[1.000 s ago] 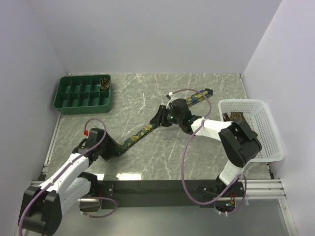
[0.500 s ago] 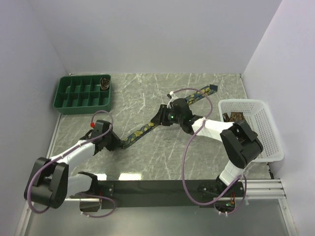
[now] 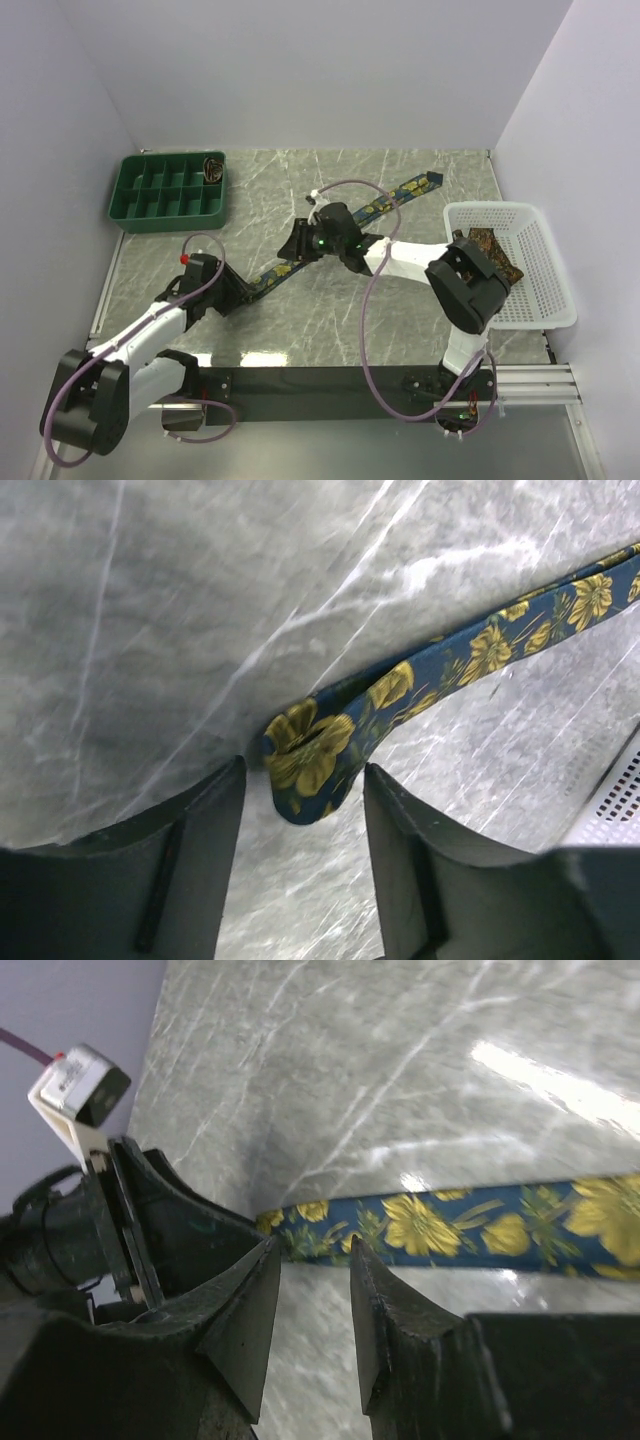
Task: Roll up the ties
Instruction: Roll the tie
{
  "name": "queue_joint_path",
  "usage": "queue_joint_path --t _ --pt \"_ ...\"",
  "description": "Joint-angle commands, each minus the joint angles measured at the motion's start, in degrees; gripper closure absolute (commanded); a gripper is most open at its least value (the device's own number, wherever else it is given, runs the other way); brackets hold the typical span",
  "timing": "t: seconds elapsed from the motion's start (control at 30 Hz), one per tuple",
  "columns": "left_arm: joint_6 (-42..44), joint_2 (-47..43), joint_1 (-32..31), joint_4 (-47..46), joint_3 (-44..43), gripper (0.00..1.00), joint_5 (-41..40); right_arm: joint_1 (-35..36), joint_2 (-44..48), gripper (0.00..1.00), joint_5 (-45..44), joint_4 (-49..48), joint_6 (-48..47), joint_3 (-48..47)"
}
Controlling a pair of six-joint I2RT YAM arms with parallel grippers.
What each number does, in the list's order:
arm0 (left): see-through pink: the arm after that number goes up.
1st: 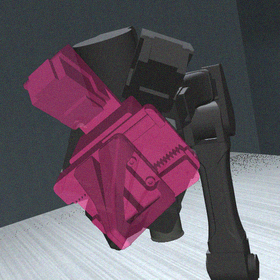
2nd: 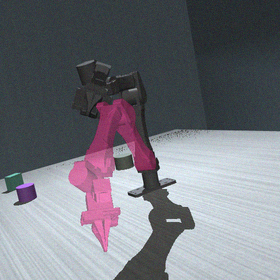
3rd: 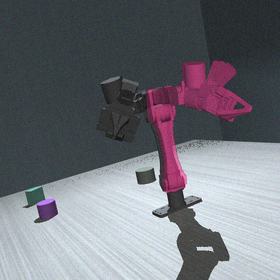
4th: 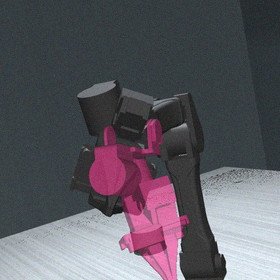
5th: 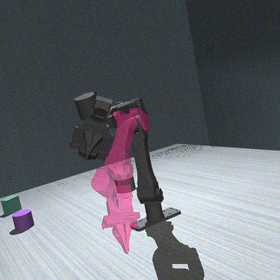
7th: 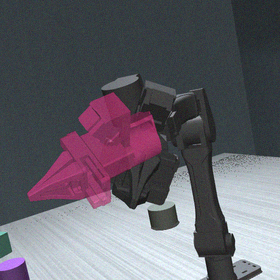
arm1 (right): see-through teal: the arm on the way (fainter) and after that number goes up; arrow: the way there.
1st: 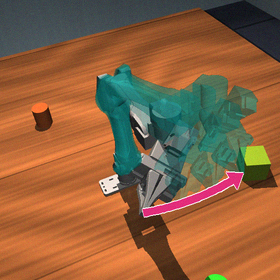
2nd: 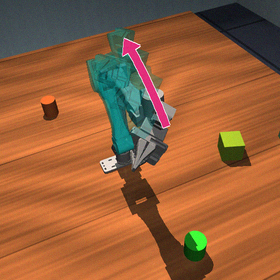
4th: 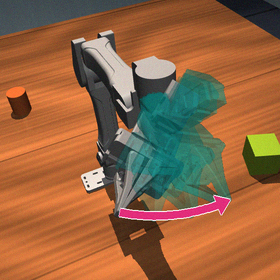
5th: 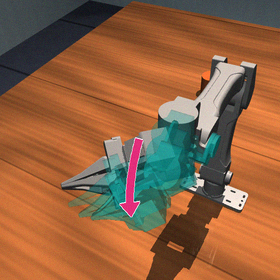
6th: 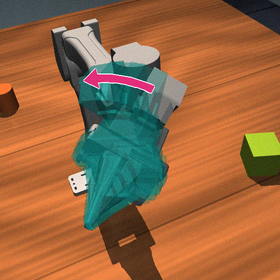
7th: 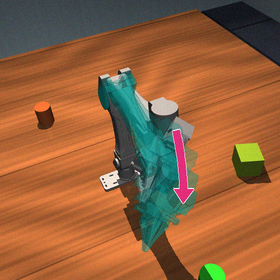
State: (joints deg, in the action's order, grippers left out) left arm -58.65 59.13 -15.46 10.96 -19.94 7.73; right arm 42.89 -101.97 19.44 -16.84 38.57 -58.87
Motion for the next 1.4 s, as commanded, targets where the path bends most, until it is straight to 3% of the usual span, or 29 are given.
queue_joint_path --t 0.0,0.23,0.6,0.9,1.03,1.13,1.37 --pt "-1.99 -1.65 -0.18 -0.41 2.27 0.46 0.09 1.40 -3.13 0.59 -0.29 -0.39 1.33 -5.02" --pt "-2.34 -0.60 -0.18 -0.42 2.28 0.59 -0.08 4.39 -11.83 0.60 1.74 0.14 2.65 -10.30" --pt "-2.69 -0.25 -0.18 1.34 2.63 0.89 -1.13 5.45 -13.16 0.62 2.36 -2.93 4.32 -3.10" --pt "-2.52 -0.60 -0.09 3.36 1.84 0.90 -2.28 5.45 -12.29 0.65 0.25 -3.20 3.80 -0.54" --pt "-1.38 -1.83 -0.09 5.73 0.08 0.91 -3.42 5.45 -11.85 0.82 0.16 -2.41 3.10 -0.98" --pt "-0.76 -2.18 -0.09 6.62 -0.45 0.93 -3.42 5.45 -10.01 0.89 0.16 -2.49 2.04 -1.59" --pt "-1.02 -1.39 -0.09 6.62 -0.01 0.99 -2.63 5.45 -6.92 0.89 0.51 -0.65 -0.25 -5.81"
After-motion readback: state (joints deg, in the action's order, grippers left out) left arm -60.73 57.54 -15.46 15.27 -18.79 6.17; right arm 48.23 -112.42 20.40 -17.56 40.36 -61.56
